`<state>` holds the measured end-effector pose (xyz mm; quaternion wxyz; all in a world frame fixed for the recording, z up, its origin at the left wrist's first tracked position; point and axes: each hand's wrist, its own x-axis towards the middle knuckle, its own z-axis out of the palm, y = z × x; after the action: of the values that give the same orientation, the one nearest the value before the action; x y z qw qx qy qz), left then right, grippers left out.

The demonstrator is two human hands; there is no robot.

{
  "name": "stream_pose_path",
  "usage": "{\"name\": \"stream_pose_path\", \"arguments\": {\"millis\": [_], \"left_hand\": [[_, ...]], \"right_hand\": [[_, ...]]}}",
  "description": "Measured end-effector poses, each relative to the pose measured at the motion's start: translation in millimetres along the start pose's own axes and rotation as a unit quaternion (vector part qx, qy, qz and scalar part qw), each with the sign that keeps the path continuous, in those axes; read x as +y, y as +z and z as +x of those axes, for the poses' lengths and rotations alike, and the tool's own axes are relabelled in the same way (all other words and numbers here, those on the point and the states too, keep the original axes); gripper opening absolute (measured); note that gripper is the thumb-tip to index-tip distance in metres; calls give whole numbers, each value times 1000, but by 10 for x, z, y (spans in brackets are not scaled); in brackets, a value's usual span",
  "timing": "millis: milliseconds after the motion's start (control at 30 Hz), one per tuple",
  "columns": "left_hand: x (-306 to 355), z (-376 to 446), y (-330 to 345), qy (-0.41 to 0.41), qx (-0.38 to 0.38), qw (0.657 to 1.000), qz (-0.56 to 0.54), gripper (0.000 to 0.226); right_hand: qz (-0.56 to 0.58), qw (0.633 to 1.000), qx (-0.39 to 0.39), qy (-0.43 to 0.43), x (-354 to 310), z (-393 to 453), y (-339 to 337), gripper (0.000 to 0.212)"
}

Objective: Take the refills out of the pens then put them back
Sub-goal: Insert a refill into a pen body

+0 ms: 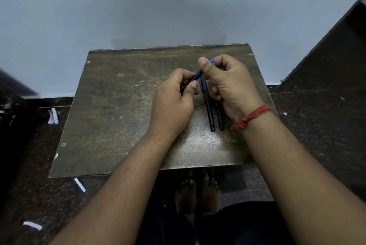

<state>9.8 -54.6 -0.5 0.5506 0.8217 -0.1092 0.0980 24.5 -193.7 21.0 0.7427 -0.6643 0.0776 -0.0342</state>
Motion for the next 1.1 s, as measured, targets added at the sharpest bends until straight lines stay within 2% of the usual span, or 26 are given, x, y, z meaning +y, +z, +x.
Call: {"name": "stream_pose_path", "arguments": {"millis": [100, 233, 533, 700, 933, 1100], "left_hand": [[2, 7, -1, -2, 5, 1000, -5, 15], [0, 8, -13, -2, 6, 1000, 1, 13], [-6, -8, 4, -5, 15, 1000, 14, 9], [-11, -2, 6, 4, 36, 999, 34, 8], [-48, 1, 9, 32, 50, 995, 82, 9], [-66, 10, -9, 29, 57, 993, 98, 7]], "right_hand": [[-27, 1000, -2, 1, 1, -16, -2, 29], [6, 999, -36, -2, -35, -31, 0, 7], [-5, 1000, 6, -10, -12, -35, 76, 17], [28, 999, 21, -2, -21, -68, 150, 21], [48, 998, 45, 14, 4, -77, 217, 20], [48, 998, 36, 14, -5, -73, 229, 14]]}}
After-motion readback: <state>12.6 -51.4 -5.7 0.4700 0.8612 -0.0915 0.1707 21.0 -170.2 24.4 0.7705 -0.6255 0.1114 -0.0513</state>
